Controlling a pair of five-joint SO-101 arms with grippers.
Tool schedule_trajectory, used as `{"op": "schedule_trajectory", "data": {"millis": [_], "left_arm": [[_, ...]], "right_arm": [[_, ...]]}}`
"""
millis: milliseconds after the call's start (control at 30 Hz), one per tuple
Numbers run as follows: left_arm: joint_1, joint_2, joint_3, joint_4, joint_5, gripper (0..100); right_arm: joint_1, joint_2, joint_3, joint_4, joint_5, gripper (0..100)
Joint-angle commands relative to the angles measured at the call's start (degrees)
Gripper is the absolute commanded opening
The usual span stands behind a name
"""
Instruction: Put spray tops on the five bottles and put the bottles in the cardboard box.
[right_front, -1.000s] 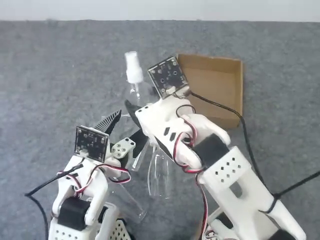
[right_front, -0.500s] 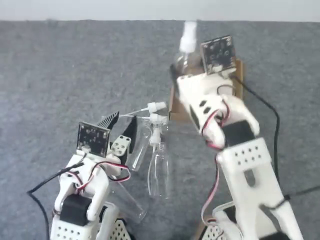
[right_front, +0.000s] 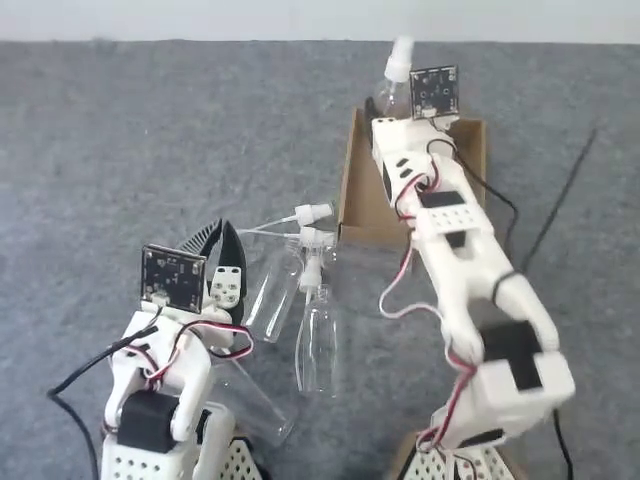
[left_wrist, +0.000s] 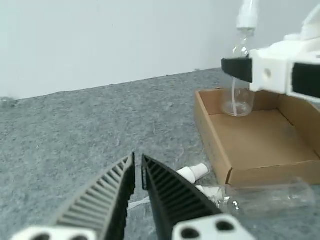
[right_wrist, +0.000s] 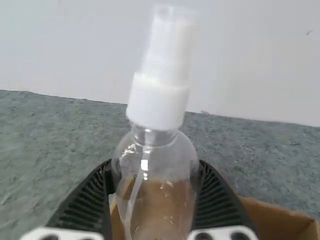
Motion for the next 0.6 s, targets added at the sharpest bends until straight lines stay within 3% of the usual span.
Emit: {"op": "schedule_trajectory", "data": {"millis": [0, 567], "left_arm": [[0.0, -0.1, 0.7, -3.3, -0.1, 1], [0.0, -0.1, 1.0, -3.7, -0.1, 1]], "right_arm": [[0.7, 3.6, -9.0, -2.4, -0.8, 0.6], [-1.1, 15.2, -12.6, -6.6, -0.8, 0.6]]}}
